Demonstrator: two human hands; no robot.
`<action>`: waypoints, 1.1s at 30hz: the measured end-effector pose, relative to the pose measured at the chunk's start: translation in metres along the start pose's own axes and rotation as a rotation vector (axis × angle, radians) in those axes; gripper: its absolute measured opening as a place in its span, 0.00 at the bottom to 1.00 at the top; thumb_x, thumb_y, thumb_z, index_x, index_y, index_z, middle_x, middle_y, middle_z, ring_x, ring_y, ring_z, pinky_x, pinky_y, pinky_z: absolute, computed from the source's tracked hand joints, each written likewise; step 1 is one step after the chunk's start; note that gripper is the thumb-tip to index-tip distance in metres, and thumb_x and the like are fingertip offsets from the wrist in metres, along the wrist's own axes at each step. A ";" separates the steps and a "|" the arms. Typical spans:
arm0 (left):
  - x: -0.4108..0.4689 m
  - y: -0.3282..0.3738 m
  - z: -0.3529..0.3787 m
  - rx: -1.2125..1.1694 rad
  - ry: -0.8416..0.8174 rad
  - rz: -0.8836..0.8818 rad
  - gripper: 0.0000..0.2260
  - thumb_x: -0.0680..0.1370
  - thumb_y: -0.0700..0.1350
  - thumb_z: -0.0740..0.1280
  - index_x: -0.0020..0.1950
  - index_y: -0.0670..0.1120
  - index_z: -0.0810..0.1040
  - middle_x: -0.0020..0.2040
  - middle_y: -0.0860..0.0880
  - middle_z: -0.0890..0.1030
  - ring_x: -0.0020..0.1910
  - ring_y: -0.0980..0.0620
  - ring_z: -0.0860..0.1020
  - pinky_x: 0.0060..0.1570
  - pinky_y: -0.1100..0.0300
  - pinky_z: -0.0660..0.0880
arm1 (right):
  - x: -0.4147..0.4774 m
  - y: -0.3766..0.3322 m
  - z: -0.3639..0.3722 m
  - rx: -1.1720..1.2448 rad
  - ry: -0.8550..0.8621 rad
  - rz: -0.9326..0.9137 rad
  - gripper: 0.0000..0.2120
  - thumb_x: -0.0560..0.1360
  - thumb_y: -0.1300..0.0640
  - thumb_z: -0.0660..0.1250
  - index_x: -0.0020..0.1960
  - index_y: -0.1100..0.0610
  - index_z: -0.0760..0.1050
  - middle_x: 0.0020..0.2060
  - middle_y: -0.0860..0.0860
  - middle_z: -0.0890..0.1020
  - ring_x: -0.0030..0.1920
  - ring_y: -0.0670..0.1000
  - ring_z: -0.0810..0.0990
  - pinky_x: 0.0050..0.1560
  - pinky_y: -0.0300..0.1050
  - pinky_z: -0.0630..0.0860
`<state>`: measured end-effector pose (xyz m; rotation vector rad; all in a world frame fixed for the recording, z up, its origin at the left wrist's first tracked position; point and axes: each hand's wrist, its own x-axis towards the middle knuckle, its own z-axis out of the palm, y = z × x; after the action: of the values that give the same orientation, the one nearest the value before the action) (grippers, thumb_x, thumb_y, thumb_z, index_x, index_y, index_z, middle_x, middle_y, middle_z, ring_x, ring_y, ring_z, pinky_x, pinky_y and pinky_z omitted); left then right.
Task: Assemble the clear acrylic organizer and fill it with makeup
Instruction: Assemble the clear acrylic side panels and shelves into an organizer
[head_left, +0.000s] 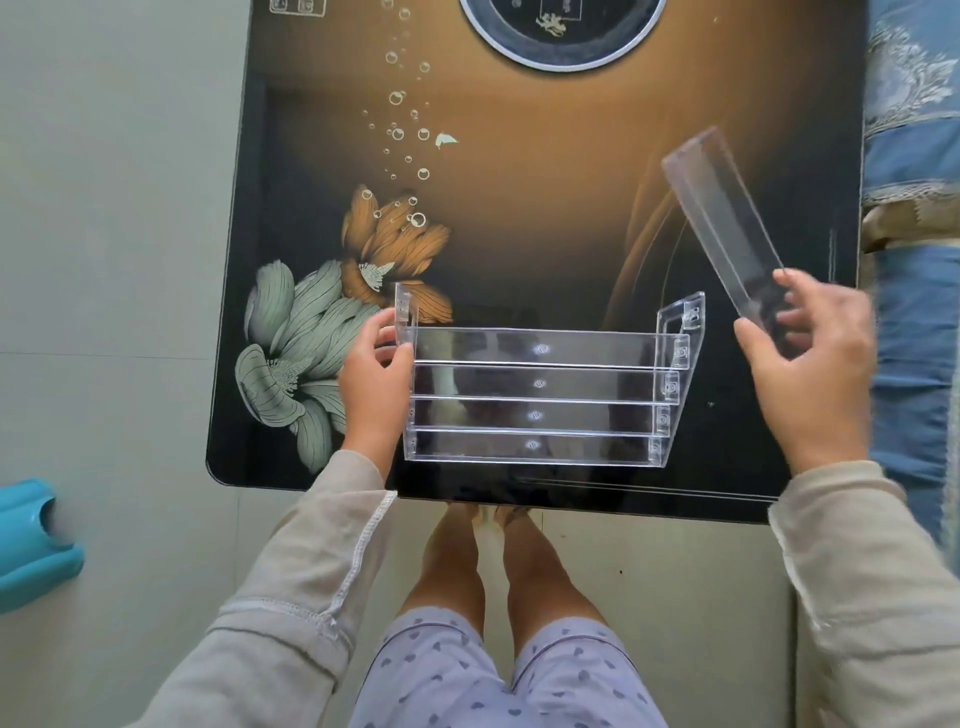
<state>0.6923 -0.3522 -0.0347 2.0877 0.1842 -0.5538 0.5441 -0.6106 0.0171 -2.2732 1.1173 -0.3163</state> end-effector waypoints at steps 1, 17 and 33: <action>0.001 0.002 -0.001 0.002 -0.009 0.013 0.16 0.77 0.37 0.60 0.63 0.48 0.73 0.43 0.60 0.74 0.41 0.65 0.73 0.37 0.72 0.70 | 0.003 -0.011 -0.004 -0.022 -0.049 -0.089 0.21 0.71 0.63 0.70 0.63 0.59 0.72 0.51 0.57 0.71 0.47 0.49 0.72 0.46 0.20 0.67; 0.012 0.005 -0.005 -0.113 -0.049 -0.003 0.16 0.78 0.36 0.57 0.63 0.43 0.75 0.53 0.49 0.82 0.46 0.57 0.79 0.48 0.60 0.78 | 0.007 -0.076 0.063 -0.275 -0.572 -0.464 0.22 0.71 0.60 0.71 0.63 0.55 0.74 0.54 0.57 0.77 0.54 0.58 0.75 0.59 0.55 0.69; 0.013 0.003 -0.007 -0.125 -0.061 0.014 0.16 0.79 0.38 0.54 0.62 0.44 0.76 0.47 0.54 0.80 0.42 0.61 0.77 0.47 0.62 0.78 | 0.005 -0.072 0.076 -0.267 -0.604 -0.419 0.21 0.72 0.59 0.70 0.65 0.54 0.73 0.54 0.56 0.76 0.54 0.57 0.74 0.61 0.53 0.67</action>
<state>0.7070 -0.3497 -0.0349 1.9470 0.1651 -0.5822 0.6273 -0.5503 -0.0012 -2.5673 0.3892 0.3701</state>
